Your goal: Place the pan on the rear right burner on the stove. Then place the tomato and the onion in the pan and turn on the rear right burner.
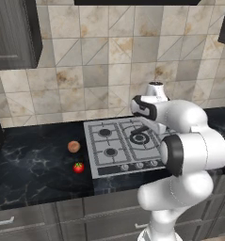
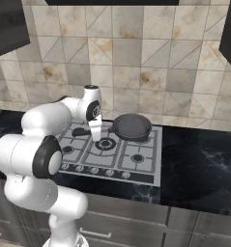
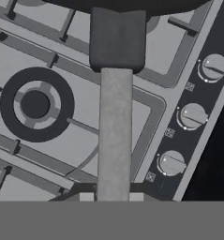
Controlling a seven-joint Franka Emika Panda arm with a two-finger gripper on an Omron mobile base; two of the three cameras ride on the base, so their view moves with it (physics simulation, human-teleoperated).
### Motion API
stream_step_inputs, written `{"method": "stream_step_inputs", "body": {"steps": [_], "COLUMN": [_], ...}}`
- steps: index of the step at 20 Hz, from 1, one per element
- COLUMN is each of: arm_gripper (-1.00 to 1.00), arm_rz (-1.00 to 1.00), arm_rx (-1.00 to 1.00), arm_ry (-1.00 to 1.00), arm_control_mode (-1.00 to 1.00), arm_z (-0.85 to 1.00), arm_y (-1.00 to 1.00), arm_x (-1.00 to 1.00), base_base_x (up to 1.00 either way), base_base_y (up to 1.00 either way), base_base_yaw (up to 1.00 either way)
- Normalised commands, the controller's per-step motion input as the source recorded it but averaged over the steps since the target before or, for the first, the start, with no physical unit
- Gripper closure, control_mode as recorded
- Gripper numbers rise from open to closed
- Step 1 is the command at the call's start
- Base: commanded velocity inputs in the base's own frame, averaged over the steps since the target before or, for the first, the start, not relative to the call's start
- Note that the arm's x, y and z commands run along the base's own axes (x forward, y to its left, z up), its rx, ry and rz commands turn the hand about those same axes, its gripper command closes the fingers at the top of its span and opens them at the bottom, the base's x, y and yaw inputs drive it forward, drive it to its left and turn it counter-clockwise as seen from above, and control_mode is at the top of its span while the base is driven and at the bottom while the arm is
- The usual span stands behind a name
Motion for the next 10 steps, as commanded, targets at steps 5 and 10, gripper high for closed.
{"method": "stream_step_inputs", "body": {"steps": [5, 10], "arm_gripper": [1.0, 1.0], "arm_rz": [-0.03, -0.03], "arm_rx": [-0.02, -0.03], "arm_ry": [0.0, 0.0], "arm_control_mode": [-1.0, -1.0], "arm_z": [-0.27, -0.28], "arm_y": [-0.01, 0.0], "arm_x": [0.07, 0.08], "base_base_x": [0.0, 0.0], "base_base_y": [0.0, 0.0], "base_base_yaw": [0.0, 0.0]}}
